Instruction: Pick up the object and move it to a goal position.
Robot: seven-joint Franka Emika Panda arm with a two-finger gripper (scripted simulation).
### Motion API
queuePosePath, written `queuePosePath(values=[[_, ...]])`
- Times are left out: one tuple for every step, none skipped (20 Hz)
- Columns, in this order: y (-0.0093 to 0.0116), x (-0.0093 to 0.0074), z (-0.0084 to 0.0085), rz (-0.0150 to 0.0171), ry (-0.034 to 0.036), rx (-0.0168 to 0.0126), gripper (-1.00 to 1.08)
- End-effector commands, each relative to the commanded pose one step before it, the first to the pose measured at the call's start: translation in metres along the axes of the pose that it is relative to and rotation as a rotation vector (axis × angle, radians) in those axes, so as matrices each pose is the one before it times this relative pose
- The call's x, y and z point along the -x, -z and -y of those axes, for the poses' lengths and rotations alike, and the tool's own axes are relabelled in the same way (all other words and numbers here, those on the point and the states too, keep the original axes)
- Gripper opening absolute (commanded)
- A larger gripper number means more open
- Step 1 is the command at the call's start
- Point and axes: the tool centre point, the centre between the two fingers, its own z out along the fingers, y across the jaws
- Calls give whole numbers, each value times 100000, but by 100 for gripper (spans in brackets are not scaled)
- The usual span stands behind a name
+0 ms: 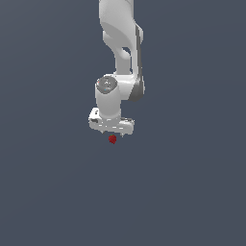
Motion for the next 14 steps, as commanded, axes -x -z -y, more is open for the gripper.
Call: queuePosePath(values=[[-819,491,-386,-236,-2121,-58,100],[-230,144,-115,-32,-579,-4,100],[-187,118,-95,-26,-475,-2,100],[-145,92,-76,-21,-371,0,100],[-103,66,-53,-15,-263,0,100],[-62,40,-30,-9,-154,0,100],[-21,13,-9,-3,-49,0,100],[85,-51,34,122,287,21,100],[-34,1,1,0,0,0,100],[-103,4,2,0,0,0,100],[-171,7,4,0,0,0,100],[-238,11,6,0,0,0,100],[-292,12,-30,-23,-65,-3,100],[-371,18,8,0,0,0,100]])
